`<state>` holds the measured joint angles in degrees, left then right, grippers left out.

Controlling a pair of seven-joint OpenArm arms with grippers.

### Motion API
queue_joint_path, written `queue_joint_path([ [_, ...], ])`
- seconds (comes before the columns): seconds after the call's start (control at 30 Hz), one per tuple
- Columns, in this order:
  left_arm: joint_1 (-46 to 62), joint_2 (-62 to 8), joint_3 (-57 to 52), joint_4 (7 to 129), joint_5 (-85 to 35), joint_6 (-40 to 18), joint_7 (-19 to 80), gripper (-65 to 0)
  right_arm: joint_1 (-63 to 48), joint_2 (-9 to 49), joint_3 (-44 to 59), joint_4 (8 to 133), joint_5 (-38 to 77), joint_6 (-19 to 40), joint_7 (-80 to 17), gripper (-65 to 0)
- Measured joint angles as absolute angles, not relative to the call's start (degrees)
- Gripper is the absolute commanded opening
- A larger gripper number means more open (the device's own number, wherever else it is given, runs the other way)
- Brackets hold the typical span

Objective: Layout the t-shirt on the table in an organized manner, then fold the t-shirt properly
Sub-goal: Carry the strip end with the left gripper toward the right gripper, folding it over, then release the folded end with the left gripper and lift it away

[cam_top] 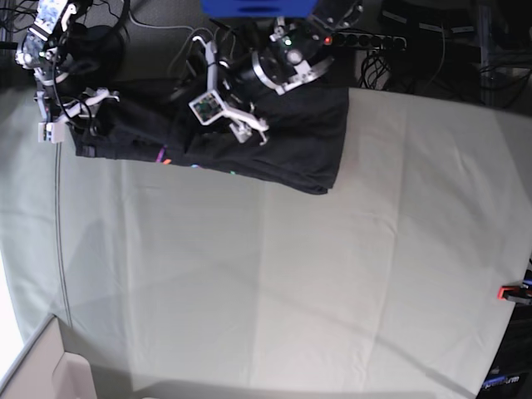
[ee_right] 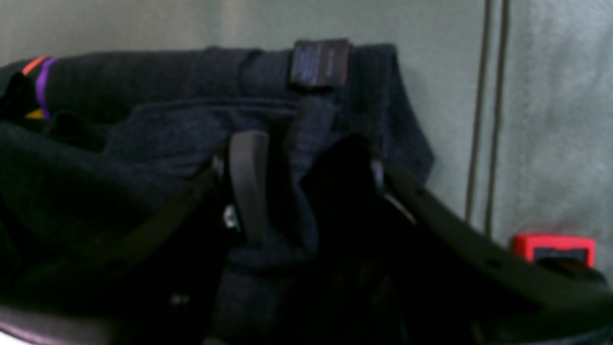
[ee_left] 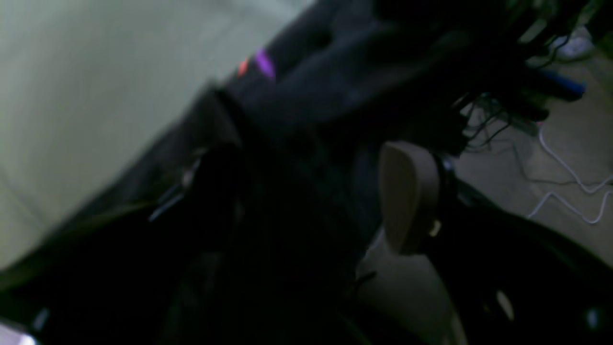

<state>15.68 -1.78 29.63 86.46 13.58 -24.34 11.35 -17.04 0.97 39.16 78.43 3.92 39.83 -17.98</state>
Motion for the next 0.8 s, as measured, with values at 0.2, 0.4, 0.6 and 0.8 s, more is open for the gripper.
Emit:
queue_joint_path([
  [0.2, 18.7, -3.7, 26.8, 90.8, 13.5, -24.7, 11.1, -20.3, -16.5, 0.7, 46.2, 78.4, 4.1, 40.2, -18.2, -38.2],
  [0.4, 22.9, -4.1, 12.9, 96.6, 13.4, -24.7, 10.2, -20.2, -14.7, 0.5, 50.2, 78.3, 4.0, 40.2, -18.2, -30.8],
  [0.6, 23.2, -3.4, 1.6, 93.6, 13.7, -25.0, 11.1, -20.2, -14.3, 0.0, 50.3, 78.0, 3.7, 40.0, -18.3, -24.5],
  [0.8, 23.2, -3.2, -2.3, 92.9, 13.6, -25.1, 10.9, -20.2, -14.1, -0.4, 50.2, 76.2, 4.1, 40.1, -16.6, -24.4],
])
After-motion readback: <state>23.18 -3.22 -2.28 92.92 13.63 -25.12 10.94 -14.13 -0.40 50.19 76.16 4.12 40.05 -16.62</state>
